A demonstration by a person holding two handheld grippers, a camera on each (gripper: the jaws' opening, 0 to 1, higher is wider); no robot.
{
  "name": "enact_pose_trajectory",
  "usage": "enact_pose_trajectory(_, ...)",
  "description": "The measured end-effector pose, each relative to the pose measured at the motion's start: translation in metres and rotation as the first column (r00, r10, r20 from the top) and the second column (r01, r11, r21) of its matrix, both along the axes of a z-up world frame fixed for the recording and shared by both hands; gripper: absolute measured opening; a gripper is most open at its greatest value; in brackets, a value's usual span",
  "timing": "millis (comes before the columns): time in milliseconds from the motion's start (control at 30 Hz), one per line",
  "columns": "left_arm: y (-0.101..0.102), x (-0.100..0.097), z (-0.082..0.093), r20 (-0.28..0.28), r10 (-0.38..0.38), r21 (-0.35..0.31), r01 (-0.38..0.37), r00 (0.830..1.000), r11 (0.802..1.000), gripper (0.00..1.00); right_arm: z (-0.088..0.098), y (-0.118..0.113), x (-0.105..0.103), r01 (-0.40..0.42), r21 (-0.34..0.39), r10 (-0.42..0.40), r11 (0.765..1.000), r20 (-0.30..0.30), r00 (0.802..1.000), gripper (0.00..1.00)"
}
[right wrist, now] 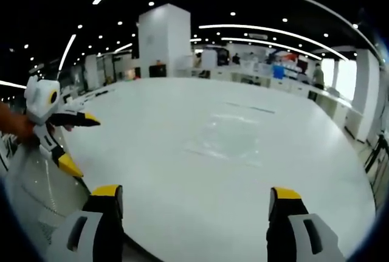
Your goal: Open the resealable bag by pulling the two sides of the seal apart until the entire bag opening is separated and visibly accessible.
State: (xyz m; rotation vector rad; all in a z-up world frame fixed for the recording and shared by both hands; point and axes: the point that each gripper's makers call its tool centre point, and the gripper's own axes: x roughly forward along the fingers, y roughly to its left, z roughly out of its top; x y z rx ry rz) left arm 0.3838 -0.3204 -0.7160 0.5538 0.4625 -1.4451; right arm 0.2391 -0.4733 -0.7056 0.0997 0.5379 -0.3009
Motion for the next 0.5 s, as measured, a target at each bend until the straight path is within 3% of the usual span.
enact_pose_trajectory(500,0.0004,0.0018,0.0010,0.010,0.004,0.002,-0.004,1.000,1.000,0.99,0.0003,0.0016,0.0005,-0.005,0.015,0.005,1.000,-0.003,1.000,0.99)
